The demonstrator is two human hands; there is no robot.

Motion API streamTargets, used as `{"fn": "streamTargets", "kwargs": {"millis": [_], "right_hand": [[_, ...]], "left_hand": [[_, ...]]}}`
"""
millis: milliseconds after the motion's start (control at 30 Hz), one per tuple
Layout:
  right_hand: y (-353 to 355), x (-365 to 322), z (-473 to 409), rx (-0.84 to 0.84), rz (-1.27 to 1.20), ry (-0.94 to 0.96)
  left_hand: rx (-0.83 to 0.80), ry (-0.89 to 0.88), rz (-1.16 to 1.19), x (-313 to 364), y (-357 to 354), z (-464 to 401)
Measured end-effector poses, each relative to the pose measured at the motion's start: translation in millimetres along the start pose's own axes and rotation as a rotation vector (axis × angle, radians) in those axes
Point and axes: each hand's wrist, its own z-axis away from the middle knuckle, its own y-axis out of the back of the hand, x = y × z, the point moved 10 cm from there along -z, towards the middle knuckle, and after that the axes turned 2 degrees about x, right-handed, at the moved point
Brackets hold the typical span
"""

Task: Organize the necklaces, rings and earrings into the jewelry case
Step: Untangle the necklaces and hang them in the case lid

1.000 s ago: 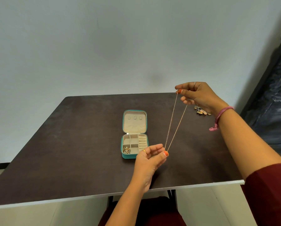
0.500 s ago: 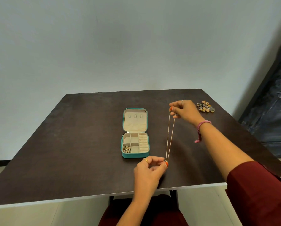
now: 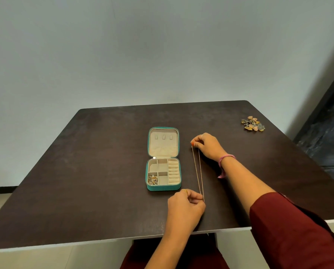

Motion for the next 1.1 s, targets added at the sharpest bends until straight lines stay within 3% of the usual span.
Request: {"fn": "streamTargets", "kwargs": {"millis": [233, 567, 967, 1100], "right_hand": [[0, 7, 0, -0.037, 0.065, 0.1], [-3, 15, -3, -0.043, -0.01, 0.055], [-3, 13, -3, -0.082, -0.061, 0.013], [4, 13, 1, -0.101, -0.148, -0.036]], "left_hand": [[-0.045, 0.01, -0.121, 3, -10, -11], [-0.067, -0.071, -0.227, 3, -12, -11], [-0.091, -0.044, -0.105, -6, -4, -5], [0.009, -0.106, -0.104, -3, 27, -7]]}}
